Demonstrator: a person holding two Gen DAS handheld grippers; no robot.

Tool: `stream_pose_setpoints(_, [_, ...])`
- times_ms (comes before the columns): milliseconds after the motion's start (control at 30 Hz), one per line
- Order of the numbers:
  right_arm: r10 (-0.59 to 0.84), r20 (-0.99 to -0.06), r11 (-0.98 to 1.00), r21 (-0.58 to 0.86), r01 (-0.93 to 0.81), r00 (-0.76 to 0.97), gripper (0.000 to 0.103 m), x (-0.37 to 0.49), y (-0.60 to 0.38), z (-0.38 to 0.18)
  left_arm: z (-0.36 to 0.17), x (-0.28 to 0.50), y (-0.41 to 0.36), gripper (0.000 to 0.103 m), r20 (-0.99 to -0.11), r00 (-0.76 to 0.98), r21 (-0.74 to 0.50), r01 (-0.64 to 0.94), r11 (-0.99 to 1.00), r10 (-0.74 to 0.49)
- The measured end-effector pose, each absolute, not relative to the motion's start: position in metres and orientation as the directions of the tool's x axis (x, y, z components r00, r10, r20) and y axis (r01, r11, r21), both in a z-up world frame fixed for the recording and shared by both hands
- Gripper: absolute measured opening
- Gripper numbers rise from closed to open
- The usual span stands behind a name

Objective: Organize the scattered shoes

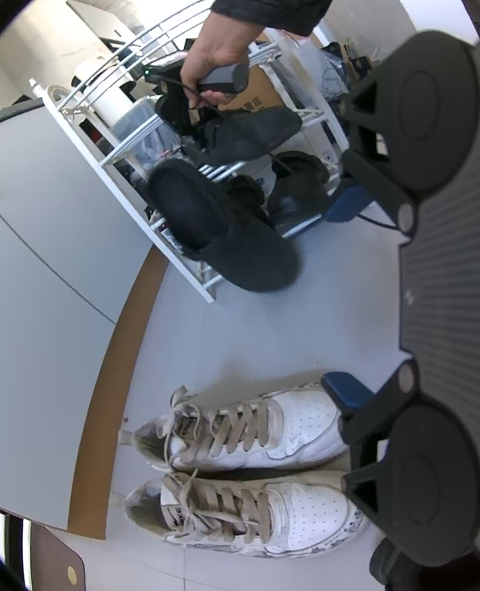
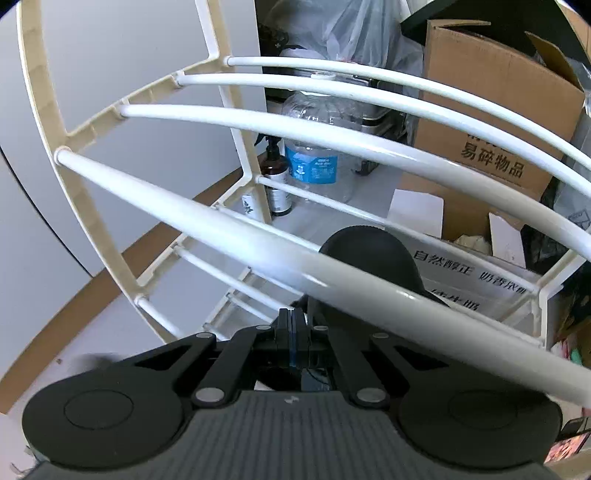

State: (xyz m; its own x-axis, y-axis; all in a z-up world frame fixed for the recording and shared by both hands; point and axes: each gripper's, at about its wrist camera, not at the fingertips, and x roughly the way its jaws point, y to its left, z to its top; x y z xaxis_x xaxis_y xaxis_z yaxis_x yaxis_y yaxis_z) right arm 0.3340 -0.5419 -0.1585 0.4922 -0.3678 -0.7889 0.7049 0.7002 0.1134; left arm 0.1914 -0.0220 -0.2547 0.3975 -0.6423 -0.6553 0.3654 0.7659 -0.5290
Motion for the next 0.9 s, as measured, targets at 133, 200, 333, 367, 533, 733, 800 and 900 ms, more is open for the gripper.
stream_pose_setpoints(133, [-0.364, -0.786, 0.716, 0.106, 0.690, 0.499, 0.002, 0.336, -0.537, -0.156, -0.256, 0.192, -0.023, 0.090, -0.660, 0.398, -0.525, 0.362, 0.770, -0.637])
stream_pose_setpoints(200, [-0.358, -0.772, 0.721, 0.128, 0.681, 0.524, 0.008, 0.334, -0.534, -0.153, -0.256, 0.191, -0.025, 0.090, -0.662, 0.395, -0.523, 0.365, 0.770, -0.637])
stream_pose_setpoints(333, [-0.355, -0.749, 0.728, 0.155, 0.668, 0.560, 0.042, 0.326, -0.530, -0.147, -0.258, 0.190, -0.027, 0.090, -0.668, 0.394, -0.517, 0.365, 0.774, -0.632])
stream_pose_setpoints(367, [-0.350, -0.747, 0.729, 0.162, 0.665, 0.566, 0.042, 0.324, -0.530, -0.146, -0.259, 0.191, -0.027, 0.090, -0.670, 0.395, -0.516, 0.362, 0.776, -0.629])
stream_pose_setpoints(533, [-0.316, -0.747, 0.736, 0.195, 0.648, 0.585, 0.042, 0.316, -0.531, -0.141, -0.261, 0.193, -0.027, 0.090, -0.678, 0.401, -0.509, 0.349, 0.787, -0.616])
stream_pose_setpoints(733, [-0.287, -0.788, 0.817, 0.095, 0.569, 0.544, 0.061, 0.334, -0.519, -0.144, -0.264, 0.194, -0.028, 0.090, -0.683, 0.401, -0.504, 0.347, 0.791, -0.611])
stream_pose_setpoints(800, [-0.289, -0.818, 0.866, -0.001, 0.500, 0.498, 0.065, 0.351, -0.506, -0.146, -0.264, 0.193, -0.028, 0.090, -0.684, 0.399, -0.503, 0.348, 0.791, -0.611])
stream_pose_setpoints(900, [-0.304, -0.845, 0.888, -0.084, 0.452, 0.440, 0.065, 0.367, -0.495, -0.147, -0.265, 0.192, -0.029, 0.090, -0.686, 0.396, -0.503, 0.349, 0.791, -0.610])
